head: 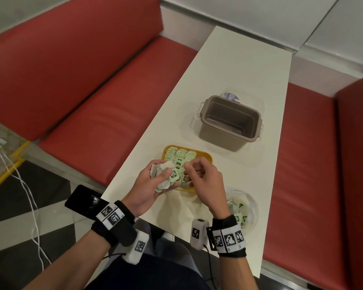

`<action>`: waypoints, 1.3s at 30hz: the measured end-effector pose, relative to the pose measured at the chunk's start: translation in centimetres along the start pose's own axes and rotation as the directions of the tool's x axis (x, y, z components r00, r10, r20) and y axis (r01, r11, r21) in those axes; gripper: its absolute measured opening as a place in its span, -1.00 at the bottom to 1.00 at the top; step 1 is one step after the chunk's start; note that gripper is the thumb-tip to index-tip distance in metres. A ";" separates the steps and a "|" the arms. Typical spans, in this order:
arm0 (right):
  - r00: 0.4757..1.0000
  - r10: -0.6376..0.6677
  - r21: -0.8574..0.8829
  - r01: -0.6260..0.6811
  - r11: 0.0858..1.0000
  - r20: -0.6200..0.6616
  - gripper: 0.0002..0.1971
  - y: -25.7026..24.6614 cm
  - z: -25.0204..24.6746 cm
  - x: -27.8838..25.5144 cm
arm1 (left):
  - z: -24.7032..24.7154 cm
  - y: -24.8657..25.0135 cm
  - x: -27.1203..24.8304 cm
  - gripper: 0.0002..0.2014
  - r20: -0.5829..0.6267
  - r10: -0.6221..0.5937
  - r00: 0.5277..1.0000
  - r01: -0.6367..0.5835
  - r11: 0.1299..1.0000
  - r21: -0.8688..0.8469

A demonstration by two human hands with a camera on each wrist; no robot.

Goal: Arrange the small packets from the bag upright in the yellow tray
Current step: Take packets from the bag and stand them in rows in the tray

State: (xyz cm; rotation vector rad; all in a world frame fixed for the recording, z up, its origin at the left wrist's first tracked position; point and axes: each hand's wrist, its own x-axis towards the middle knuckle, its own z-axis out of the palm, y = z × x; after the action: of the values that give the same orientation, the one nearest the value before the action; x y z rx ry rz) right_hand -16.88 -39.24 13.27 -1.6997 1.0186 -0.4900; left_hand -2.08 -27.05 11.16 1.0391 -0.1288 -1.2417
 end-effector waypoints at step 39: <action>0.979 -0.051 -0.129 0.026 0.991 -0.197 -0.70 1.5 -0.1 0.6 | -1.7 -2.7 1.9 -0.87 -0.117 0.163 0.980 -0.090 0.879 0.468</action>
State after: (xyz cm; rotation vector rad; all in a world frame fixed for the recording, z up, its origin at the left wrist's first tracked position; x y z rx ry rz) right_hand -17.21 -39.93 11.85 -1.8118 1.1842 -0.6439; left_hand -2.25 -27.50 7.50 1.5100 -0.3829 -1.0268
